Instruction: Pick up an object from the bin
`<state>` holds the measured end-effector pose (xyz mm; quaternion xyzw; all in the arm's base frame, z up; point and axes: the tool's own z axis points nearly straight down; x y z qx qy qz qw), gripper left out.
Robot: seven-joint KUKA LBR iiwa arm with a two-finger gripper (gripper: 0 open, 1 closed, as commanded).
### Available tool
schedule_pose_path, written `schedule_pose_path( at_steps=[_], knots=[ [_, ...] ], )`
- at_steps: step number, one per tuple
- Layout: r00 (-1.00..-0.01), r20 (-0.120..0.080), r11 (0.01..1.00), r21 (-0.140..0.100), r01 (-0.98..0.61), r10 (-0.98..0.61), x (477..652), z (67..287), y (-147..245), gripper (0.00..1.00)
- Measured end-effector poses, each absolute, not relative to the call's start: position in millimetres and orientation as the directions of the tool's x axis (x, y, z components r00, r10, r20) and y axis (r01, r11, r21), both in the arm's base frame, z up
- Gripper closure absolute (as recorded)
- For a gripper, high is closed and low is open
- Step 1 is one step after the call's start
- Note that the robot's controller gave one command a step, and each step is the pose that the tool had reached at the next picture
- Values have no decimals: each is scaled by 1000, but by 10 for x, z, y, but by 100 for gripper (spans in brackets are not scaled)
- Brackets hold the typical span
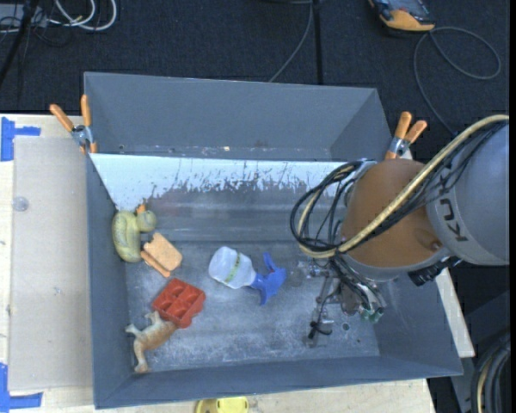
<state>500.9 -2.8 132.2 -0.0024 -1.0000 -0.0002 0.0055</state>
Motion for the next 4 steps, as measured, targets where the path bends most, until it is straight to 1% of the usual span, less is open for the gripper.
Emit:
schedule_pose_path(
  at_steps=[1, 2, 3, 4],
  knots=[
    [-1000, 3, 1000, 0, 5, 5, 5029, 1361, -28, 0],
    [-997, -1, 997, -1, -79, -79, 5399, 1067, 156, 0],
    [-1000, 10, 1000, 1, -5, -5, 5667, 967, 465, 0],
    [-998, 2, 998, 0, 69, 69, 5682, 1034, 581, 0]
  ],
)
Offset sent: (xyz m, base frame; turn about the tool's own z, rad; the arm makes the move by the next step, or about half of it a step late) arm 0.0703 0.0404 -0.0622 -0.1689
